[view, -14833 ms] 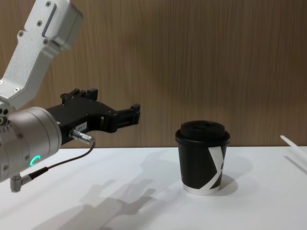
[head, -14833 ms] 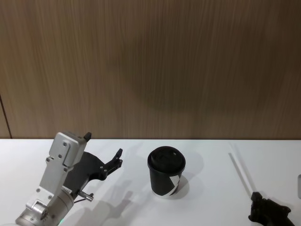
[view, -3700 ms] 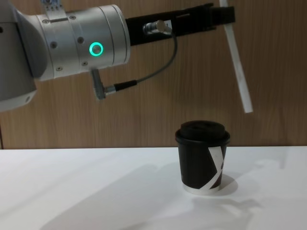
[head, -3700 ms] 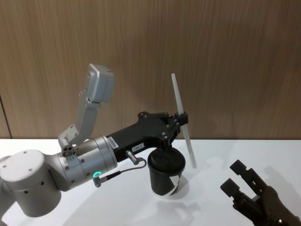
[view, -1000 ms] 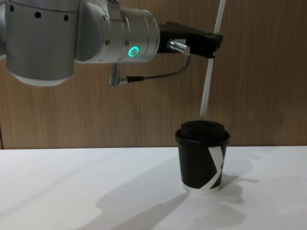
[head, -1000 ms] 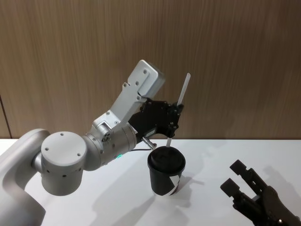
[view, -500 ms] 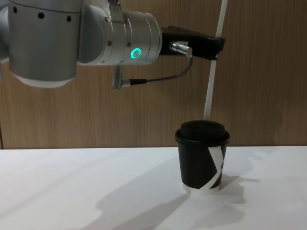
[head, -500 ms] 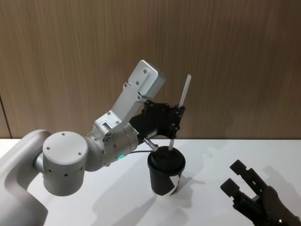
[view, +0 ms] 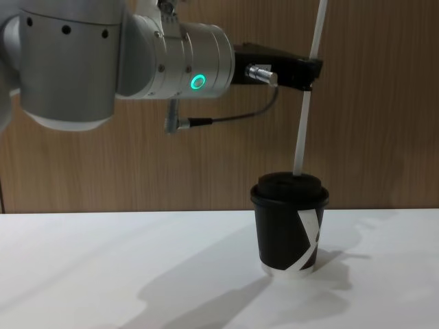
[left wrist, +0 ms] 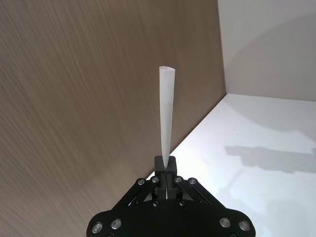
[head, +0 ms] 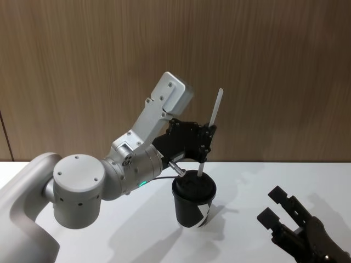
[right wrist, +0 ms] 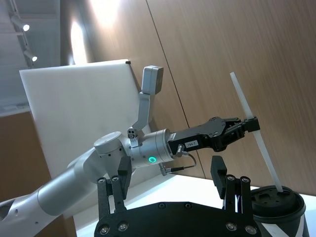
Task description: Pick up the straw with one hand, pass it to the other hand, and insert it into the cup.
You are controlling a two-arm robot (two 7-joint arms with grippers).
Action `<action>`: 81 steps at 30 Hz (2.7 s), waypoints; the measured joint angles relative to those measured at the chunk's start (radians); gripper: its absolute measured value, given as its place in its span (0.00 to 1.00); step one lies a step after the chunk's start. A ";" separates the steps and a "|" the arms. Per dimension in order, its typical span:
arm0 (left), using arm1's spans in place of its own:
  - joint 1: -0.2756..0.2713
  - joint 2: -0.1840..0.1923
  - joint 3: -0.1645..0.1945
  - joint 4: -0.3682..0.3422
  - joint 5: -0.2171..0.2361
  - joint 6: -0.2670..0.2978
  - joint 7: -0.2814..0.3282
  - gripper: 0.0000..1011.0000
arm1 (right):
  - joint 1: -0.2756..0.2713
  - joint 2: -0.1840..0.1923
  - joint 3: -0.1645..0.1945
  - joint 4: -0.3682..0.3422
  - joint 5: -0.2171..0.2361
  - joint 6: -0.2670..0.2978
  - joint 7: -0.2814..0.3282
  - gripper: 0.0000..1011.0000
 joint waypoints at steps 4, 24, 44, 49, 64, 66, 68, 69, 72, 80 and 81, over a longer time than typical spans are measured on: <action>0.001 -0.004 -0.002 0.007 0.005 0.000 0.000 0.01 | 0.000 0.000 0.000 0.000 0.000 0.000 0.000 0.99; 0.006 -0.021 -0.020 0.042 0.003 0.002 -0.025 0.01 | 0.000 0.000 0.000 0.000 0.000 0.000 0.000 0.99; 0.008 -0.035 -0.032 0.071 -0.004 -0.007 -0.050 0.22 | 0.000 0.000 0.000 0.000 0.000 0.000 0.000 0.99; 0.008 -0.036 -0.033 0.073 -0.005 -0.008 -0.052 0.35 | 0.000 0.000 0.000 0.000 0.000 0.000 0.000 0.99; 0.008 -0.037 -0.035 0.077 -0.006 -0.010 -0.055 0.85 | 0.000 0.000 0.000 0.000 0.000 0.000 0.000 0.99; 0.008 -0.038 -0.035 0.077 -0.006 -0.010 -0.055 0.88 | 0.000 0.000 0.000 0.000 0.000 0.000 0.000 0.99; 0.008 -0.038 -0.035 0.077 -0.006 -0.010 -0.055 0.95 | 0.000 0.000 0.000 0.000 0.000 0.000 0.000 0.99; 0.008 -0.038 -0.035 0.077 -0.006 -0.010 -0.055 0.95 | 0.000 0.000 0.000 0.000 0.000 0.000 0.000 0.99; 0.008 -0.038 -0.035 0.077 -0.006 -0.010 -0.056 0.99 | 0.000 0.000 0.000 0.000 0.000 0.000 0.000 0.99; 0.008 -0.038 -0.035 0.078 -0.006 -0.010 -0.056 0.99 | 0.000 0.000 0.000 0.000 0.000 0.000 0.000 0.99; 0.008 -0.038 -0.035 0.078 -0.006 -0.010 -0.056 0.99 | 0.000 0.000 0.000 0.000 0.000 0.000 0.000 0.99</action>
